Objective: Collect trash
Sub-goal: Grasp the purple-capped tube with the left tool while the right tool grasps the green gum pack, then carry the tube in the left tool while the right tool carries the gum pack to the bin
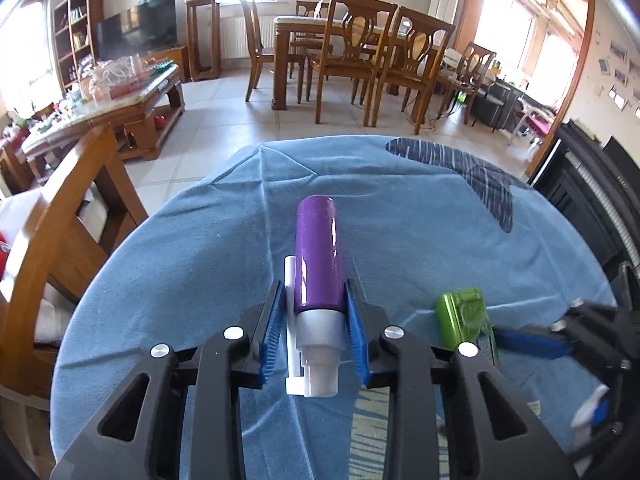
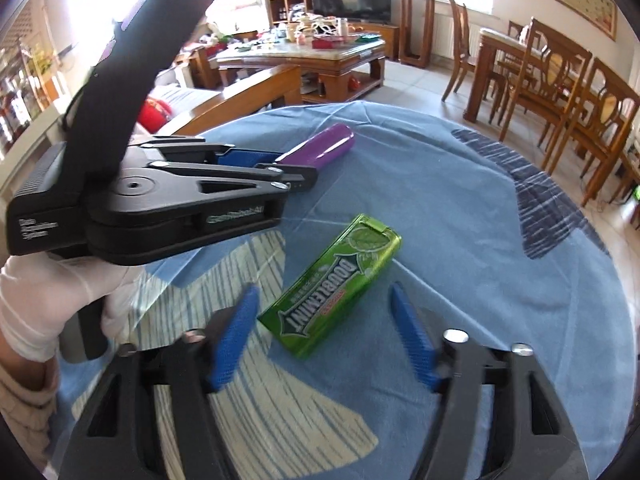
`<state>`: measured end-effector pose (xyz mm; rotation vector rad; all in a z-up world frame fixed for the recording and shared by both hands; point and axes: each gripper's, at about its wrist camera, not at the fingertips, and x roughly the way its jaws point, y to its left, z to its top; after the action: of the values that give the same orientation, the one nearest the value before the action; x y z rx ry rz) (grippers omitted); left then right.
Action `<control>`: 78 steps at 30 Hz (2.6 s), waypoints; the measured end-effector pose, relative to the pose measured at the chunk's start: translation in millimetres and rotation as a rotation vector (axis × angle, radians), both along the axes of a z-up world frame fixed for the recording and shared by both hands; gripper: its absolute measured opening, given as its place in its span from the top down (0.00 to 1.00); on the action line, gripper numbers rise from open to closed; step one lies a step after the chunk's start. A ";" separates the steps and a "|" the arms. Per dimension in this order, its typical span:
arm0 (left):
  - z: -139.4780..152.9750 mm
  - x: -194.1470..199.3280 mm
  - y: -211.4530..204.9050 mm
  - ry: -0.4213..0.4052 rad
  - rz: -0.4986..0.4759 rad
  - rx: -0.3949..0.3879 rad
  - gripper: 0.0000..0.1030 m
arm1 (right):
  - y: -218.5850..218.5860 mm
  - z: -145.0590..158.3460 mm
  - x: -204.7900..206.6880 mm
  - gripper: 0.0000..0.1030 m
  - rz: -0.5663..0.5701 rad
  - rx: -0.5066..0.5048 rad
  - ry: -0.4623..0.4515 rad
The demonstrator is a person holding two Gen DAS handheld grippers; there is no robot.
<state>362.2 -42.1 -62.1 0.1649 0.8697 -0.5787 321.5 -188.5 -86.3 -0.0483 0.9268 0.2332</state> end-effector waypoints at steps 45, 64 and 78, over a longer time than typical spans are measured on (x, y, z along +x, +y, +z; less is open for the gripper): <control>66.5 -273.8 -134.0 -0.137 -0.326 -0.176 0.76 | -211.1 77.9 -349.6 0.69 -0.307 0.254 -0.256; 34.5 -356.6 -283.5 -0.068 -0.628 -0.180 0.76 | -375.8 34.4 -524.2 0.69 -0.687 0.305 -0.291; -0.3 -376.4 -358.0 -0.010 -0.729 -0.118 0.76 | -427.8 0.1 -569.1 0.69 -0.804 0.323 -0.289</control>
<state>-14.2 -400.1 -62.5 0.3824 0.7502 -1.3042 -247.7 -616.4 -86.2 0.5681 0.5530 -0.3666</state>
